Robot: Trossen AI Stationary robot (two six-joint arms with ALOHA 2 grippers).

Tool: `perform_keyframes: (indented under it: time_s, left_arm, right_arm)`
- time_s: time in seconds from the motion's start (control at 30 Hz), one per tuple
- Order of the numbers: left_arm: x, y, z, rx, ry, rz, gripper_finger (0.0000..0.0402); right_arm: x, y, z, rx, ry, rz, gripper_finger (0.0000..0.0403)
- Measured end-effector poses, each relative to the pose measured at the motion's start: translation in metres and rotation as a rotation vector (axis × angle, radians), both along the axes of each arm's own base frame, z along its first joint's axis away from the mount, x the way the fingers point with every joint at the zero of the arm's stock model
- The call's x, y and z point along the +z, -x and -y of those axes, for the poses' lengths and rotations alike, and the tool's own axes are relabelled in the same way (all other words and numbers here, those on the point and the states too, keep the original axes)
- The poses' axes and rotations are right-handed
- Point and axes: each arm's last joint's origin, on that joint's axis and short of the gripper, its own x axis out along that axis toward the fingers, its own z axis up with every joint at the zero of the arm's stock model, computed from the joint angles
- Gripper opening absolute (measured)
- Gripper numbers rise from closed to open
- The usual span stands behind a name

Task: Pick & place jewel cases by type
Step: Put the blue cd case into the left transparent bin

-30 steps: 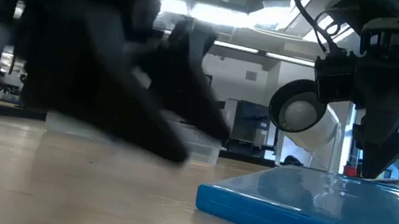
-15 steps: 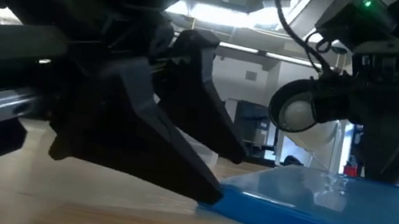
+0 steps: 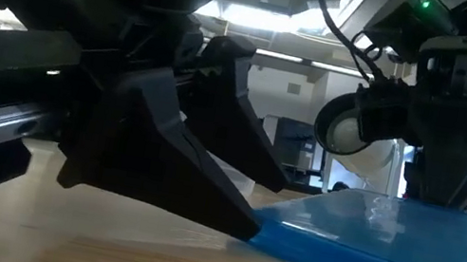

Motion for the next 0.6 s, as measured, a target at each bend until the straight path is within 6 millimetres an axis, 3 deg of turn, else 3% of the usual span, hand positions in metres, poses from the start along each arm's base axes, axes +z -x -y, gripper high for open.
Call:
perform_keyframes:
  time_s: [0.23, 0.6]
  left_arm:
    - [-0.0002, 0.0011, 0.0016, -0.009, 0.004, -0.004, 0.0221]
    - [0.0012, 0.0023, 0.0034, -0.075, -0.103, 0.002, 0.0221]
  right_arm:
    - [0.0045, -0.006, -0.0016, 0.054, -0.021, 0.104, 0.0099]
    - [0.0053, -0.0056, 0.0, 0.089, -0.083, 0.095, 0.0088]
